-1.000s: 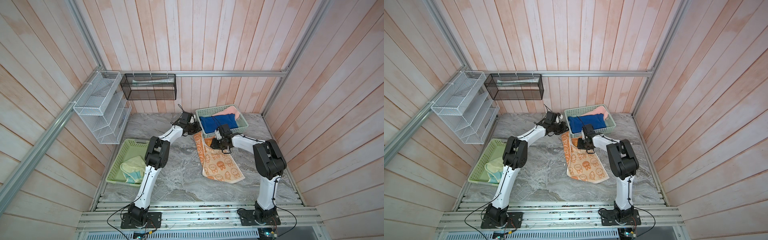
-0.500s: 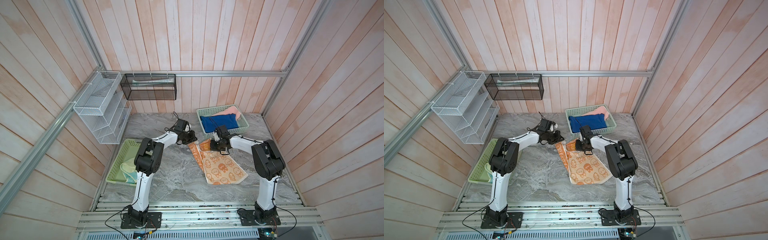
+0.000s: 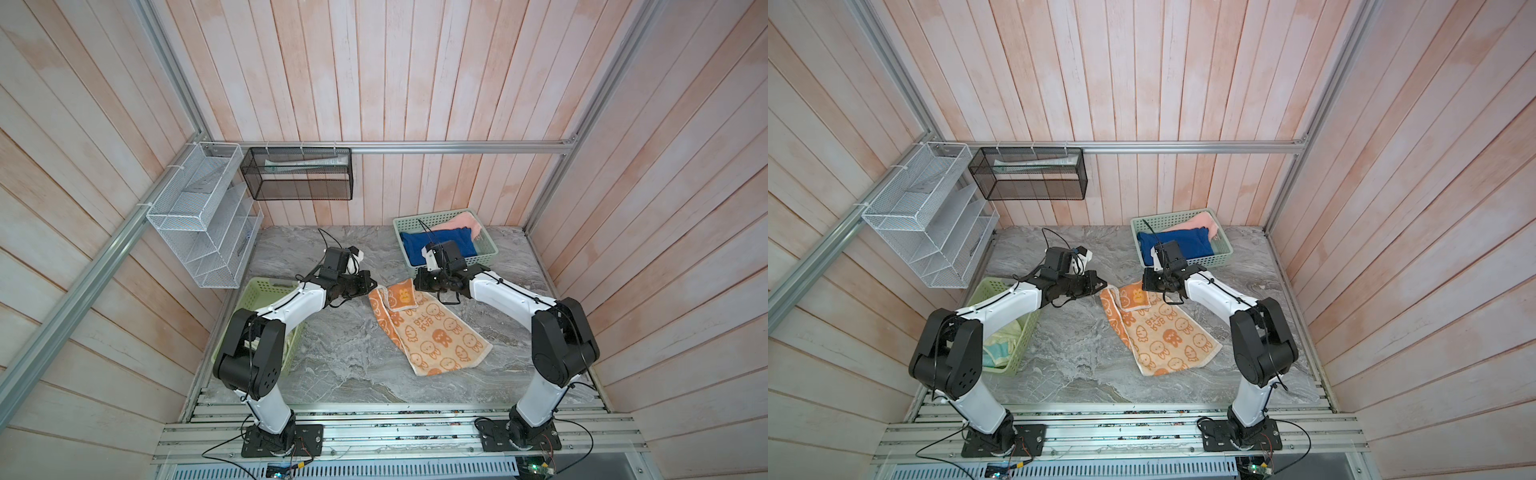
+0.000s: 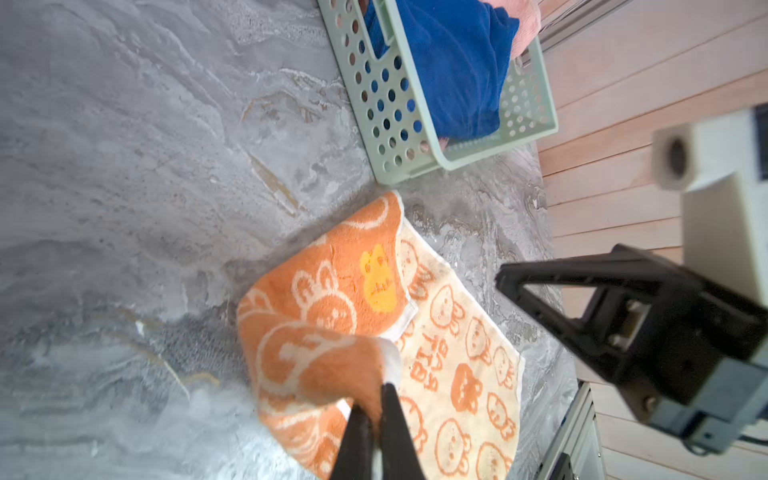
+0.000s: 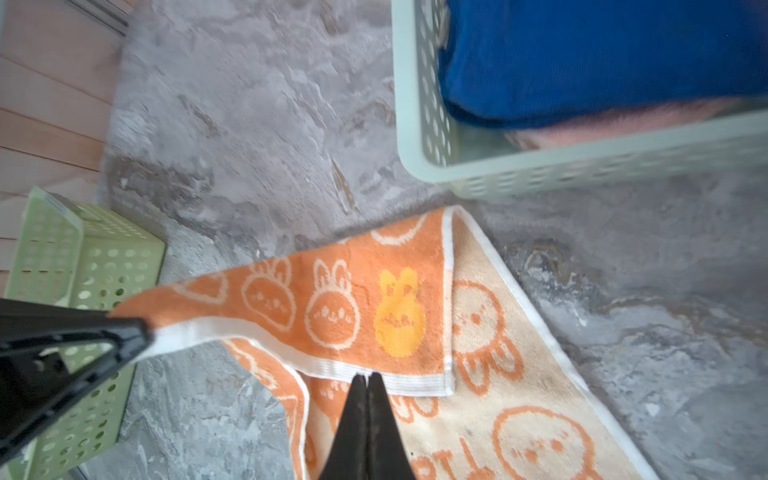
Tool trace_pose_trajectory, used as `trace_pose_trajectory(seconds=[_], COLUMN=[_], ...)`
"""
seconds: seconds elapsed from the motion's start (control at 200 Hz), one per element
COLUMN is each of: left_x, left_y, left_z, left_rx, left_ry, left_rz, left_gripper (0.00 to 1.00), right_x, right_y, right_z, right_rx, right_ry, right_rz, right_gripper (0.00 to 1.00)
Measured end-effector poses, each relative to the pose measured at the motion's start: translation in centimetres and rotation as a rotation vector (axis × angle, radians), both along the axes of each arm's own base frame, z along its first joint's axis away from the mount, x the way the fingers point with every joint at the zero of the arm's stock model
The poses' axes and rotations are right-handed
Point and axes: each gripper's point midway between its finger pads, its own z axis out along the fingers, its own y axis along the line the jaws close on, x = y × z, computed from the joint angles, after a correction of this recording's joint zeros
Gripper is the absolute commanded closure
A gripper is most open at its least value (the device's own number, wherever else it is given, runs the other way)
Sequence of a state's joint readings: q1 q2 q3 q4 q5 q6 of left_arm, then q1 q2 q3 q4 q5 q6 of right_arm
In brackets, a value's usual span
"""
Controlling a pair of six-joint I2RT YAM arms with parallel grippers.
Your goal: Fold and stack the towels
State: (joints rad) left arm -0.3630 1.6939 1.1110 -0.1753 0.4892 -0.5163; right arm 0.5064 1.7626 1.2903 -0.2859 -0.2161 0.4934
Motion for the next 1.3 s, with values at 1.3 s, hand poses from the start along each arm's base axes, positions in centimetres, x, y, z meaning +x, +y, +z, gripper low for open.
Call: trace_pose_trajectory(seconds=[1.3], left_x=[-4.9], left_y=[1.0], left_z=[-5.7], left_rx=[0.031], left_ry=[0.151], left_rz=[0.036], left_gripper=[1.0], right_x=[0.3], right_y=[1.3], right_z=[-8.0], right_rx=[0.02], right_ry=[0.249], right_rz=[-0.006], right_gripper=[0.6])
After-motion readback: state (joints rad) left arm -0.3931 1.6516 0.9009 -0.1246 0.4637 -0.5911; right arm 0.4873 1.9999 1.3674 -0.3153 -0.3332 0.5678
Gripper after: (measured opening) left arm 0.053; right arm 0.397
